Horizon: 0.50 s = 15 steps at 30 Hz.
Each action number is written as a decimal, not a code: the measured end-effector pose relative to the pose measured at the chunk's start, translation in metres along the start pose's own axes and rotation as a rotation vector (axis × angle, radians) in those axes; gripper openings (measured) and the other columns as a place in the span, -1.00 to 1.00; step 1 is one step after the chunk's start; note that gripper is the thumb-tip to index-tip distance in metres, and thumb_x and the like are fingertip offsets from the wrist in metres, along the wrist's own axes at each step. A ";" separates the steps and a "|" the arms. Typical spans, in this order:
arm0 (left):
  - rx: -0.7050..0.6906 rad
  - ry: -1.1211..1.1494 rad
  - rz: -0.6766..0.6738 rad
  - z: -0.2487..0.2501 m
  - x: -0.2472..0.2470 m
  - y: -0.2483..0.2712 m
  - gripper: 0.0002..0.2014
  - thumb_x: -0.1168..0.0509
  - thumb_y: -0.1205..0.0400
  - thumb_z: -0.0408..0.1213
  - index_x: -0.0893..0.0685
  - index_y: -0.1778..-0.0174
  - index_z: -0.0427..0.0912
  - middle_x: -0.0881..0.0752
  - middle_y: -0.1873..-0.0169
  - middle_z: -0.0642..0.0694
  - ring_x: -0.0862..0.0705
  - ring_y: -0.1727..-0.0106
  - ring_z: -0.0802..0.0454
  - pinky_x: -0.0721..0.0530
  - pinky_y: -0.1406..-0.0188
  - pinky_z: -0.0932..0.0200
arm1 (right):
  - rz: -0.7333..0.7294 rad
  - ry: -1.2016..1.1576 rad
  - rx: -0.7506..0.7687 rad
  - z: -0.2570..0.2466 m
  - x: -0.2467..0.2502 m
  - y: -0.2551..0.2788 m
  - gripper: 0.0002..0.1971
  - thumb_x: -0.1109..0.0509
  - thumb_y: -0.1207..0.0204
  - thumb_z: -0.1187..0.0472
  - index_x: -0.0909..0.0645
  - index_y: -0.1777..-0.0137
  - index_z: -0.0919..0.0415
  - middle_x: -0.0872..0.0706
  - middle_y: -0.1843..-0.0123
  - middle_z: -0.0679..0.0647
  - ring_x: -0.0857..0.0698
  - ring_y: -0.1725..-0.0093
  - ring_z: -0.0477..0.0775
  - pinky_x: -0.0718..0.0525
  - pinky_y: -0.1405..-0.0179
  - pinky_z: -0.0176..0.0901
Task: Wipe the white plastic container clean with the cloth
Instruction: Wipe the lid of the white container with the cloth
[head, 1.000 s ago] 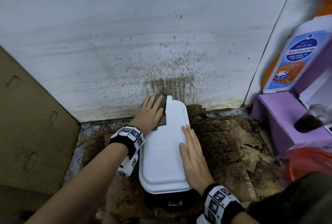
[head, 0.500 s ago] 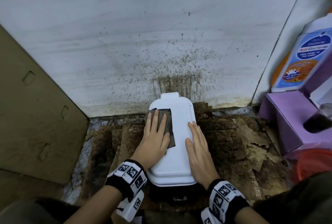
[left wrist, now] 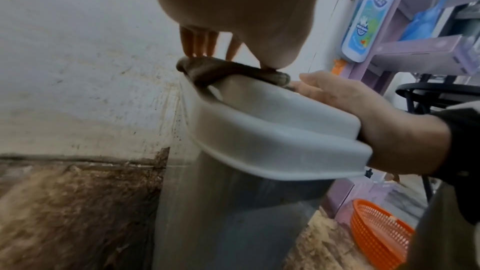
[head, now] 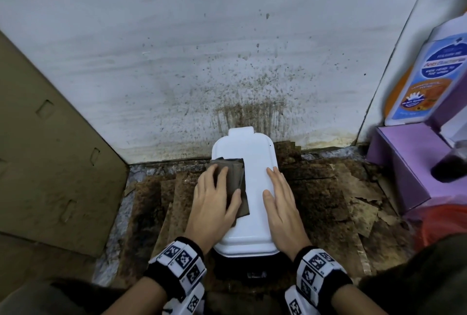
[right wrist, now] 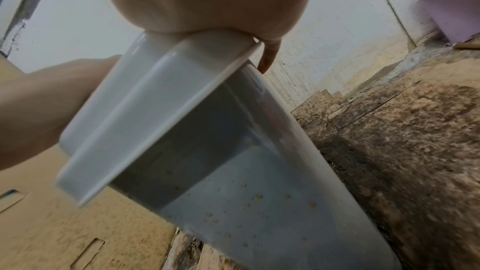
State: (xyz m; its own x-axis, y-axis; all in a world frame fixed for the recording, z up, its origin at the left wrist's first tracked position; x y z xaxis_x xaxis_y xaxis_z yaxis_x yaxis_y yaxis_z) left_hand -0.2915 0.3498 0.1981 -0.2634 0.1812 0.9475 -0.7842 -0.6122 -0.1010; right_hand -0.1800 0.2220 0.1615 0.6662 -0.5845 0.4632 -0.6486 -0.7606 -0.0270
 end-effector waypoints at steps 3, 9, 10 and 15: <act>0.129 0.238 -0.022 0.002 -0.011 -0.004 -0.28 -0.09 -0.79 0.10 -0.06 -0.78 -0.20 0.04 -0.76 -0.18 0.05 -0.77 -0.15 -0.09 -0.73 -0.10 | 0.005 0.006 0.003 0.001 0.001 0.000 -0.48 0.02 -0.81 -0.09 -0.06 -0.75 -0.22 0.03 -0.76 -0.39 0.14 -0.69 -0.46 0.07 -0.65 -0.33; 0.286 0.409 0.049 0.001 -0.020 -0.003 -0.13 -0.23 -0.74 0.10 0.09 -0.80 -0.24 0.08 -0.79 -0.22 0.08 -0.80 -0.15 -0.02 -0.73 -0.04 | 0.013 0.009 0.014 0.001 0.002 0.000 -0.47 0.01 -0.81 -0.08 -0.06 -0.76 -0.21 0.03 -0.77 -0.37 0.14 -0.71 -0.42 0.06 -0.68 -0.29; 0.290 0.406 0.047 -0.001 -0.020 -0.004 -0.11 -0.23 -0.74 0.10 0.09 -0.80 -0.24 0.04 -0.79 -0.22 0.06 -0.80 -0.14 -0.01 -0.73 -0.01 | 0.017 0.006 0.016 0.001 0.002 0.000 -0.47 0.00 -0.81 -0.07 -0.06 -0.76 -0.20 0.02 -0.77 -0.37 0.13 -0.71 -0.42 0.06 -0.68 -0.29; 0.234 0.413 0.064 -0.004 -0.021 -0.005 -0.12 -0.25 -0.74 0.09 0.09 -0.81 -0.19 0.01 -0.80 -0.11 0.03 -0.80 -0.03 0.06 -0.64 0.25 | 0.031 -0.002 0.021 0.002 0.003 0.000 -0.48 -0.02 -0.81 -0.05 -0.08 -0.76 -0.18 0.00 -0.77 -0.36 0.11 -0.72 -0.41 0.05 -0.68 -0.30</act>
State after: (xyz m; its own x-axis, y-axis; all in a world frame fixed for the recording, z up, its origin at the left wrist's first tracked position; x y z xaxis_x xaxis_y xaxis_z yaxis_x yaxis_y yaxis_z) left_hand -0.2842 0.3526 0.1776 -0.5450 0.3992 0.7373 -0.6244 -0.7801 -0.0392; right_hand -0.1773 0.2201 0.1611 0.6469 -0.6081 0.4601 -0.6609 -0.7481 -0.0596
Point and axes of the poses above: each hand's wrist, its own y-axis away from the middle knuckle, its own x-axis out of the back of the hand, z = x × y, the point moved 7 cm from there along -y, towards the middle knuckle
